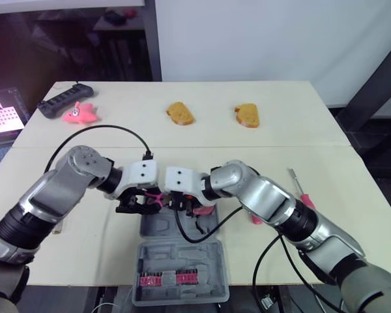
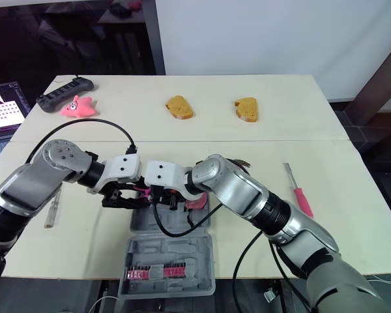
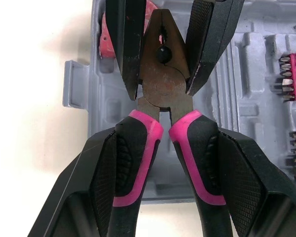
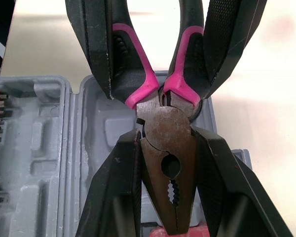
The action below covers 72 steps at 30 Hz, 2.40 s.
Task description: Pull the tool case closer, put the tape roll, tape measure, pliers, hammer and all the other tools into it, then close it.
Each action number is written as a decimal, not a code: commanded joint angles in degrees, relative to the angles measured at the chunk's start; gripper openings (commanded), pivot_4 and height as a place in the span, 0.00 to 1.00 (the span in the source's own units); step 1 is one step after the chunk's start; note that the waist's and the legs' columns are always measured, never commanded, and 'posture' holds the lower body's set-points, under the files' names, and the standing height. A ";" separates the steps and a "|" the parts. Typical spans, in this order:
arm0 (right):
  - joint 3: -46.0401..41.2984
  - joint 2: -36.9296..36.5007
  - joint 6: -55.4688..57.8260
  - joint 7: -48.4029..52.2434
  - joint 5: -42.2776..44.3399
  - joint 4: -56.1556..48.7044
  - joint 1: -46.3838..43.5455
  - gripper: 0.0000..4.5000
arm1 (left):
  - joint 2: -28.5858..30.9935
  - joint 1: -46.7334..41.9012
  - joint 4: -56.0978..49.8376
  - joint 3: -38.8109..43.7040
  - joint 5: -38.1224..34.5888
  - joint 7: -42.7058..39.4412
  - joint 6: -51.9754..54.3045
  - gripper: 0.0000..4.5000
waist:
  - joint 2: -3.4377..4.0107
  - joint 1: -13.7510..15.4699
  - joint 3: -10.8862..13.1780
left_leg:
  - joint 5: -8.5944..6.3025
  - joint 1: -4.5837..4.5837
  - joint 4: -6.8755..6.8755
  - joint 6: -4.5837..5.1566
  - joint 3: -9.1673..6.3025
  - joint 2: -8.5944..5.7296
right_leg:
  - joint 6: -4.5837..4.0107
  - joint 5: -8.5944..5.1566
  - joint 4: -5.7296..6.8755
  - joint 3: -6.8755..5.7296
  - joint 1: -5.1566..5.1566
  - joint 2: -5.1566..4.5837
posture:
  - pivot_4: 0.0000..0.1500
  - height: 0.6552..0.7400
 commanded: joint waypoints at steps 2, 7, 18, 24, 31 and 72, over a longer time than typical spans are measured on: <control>-1.63 1.11 -0.52 -0.32 -0.19 -0.67 -0.25 0.22 | -0.63 -0.47 -1.47 1.12 -0.16 0.10 0.07 0.53 | 0.00 -0.01 0.00 | 0.00 0.01 0.01 -0.01 -0.01 0.00 | 0.00 0.00 0.03 -0.01 0.00 0.00 | 1.00 1.00; -1.91 1.44 -1.04 -0.25 -0.08 -0.15 -0.29 0.22 | -1.15 -0.36 -0.53 1.25 -0.10 -0.03 -0.64 0.53 | 0.00 -0.01 0.00 | 0.01 0.02 0.03 -0.01 -0.02 0.00 | 0.00 0.00 0.10 -0.01 0.00 0.00 | 1.00 1.00; -2.44 0.87 -0.75 -0.35 -0.17 0.24 0.23 0.22 | -2.43 -0.02 3.46 2.85 -0.02 0.48 -4.83 0.85 | 0.00 0.01 0.00 | 0.02 0.03 0.06 -0.03 -0.03 -0.01 | -0.01 0.00 0.17 -0.03 0.00 0.00 | 1.00 1.00; -2.70 0.25 -1.27 -0.33 -0.53 0.76 0.87 0.22 | -3.16 -0.80 5.13 6.34 -2.15 1.28 -3.63 1.00 | 0.00 -0.03 0.00 | 0.02 0.03 0.07 -0.03 -0.05 -0.01 | -0.01 0.00 0.22 -0.04 -0.01 0.00 | 1.00 1.00; -3.53 -1.83 0.32 -0.21 -0.45 -2.84 1.71 0.22 | 1.88 3.36 8.28 17.90 -10.29 -2.64 -1.23 1.00 | 0.00 -0.34 0.00 | 0.02 0.04 0.07 -0.03 -0.06 0.00 | -0.02 -0.01 0.31 -0.04 -0.06 0.01 | 1.00 1.00; 10.23 -7.67 10.46 4.46 -3.40 -8.26 -6.65 0.22 | -2.77 37.80 14.87 42.23 -20.77 -11.93 -32.98 1.00 | 0.04 -0.06 0.01 | 0.05 0.05 0.03 -0.08 0.00 0.02 | -0.07 -0.04 0.43 -0.15 -0.16 -0.05 | 1.00 1.00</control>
